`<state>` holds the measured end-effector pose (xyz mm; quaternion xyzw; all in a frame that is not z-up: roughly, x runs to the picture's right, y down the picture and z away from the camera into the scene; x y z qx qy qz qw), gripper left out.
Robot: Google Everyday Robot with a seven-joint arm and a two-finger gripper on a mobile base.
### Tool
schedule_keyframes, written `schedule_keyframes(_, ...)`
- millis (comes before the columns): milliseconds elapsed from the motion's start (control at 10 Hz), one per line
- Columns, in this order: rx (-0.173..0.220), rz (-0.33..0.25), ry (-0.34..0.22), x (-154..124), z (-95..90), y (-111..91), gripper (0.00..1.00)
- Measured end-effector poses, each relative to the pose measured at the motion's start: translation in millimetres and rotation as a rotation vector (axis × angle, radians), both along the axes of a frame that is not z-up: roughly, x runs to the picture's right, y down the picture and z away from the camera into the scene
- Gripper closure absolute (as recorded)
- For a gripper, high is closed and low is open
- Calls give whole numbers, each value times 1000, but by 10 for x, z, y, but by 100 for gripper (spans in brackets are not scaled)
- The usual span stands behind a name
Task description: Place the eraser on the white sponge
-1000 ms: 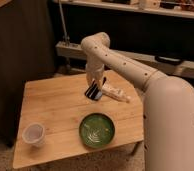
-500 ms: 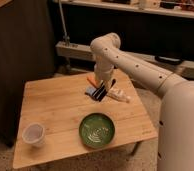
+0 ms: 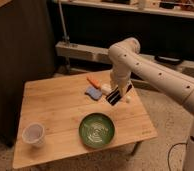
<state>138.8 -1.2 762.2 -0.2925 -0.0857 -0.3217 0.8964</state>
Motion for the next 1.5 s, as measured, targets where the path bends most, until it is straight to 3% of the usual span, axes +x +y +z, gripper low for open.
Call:
schedule_keyframes(200, 10, 71, 83, 149, 6, -102, 100)
schedule_keyframes(500, 27, 117, 104, 354, 14, -82, 100)
schedule_keyframes(800, 39, 143, 102, 101, 238, -176, 100)
schedule_keyframes(1000, 75, 255, 99, -382, 540, -388, 100)
schedule_keyframes(1200, 145, 407, 65, -733, 748, -600, 100)
schedule_keyframes(1300, 167, 451, 51, -811, 790, -663, 100)
schedule_keyframes(1500, 178, 477, 39, -874, 808, -701, 100)
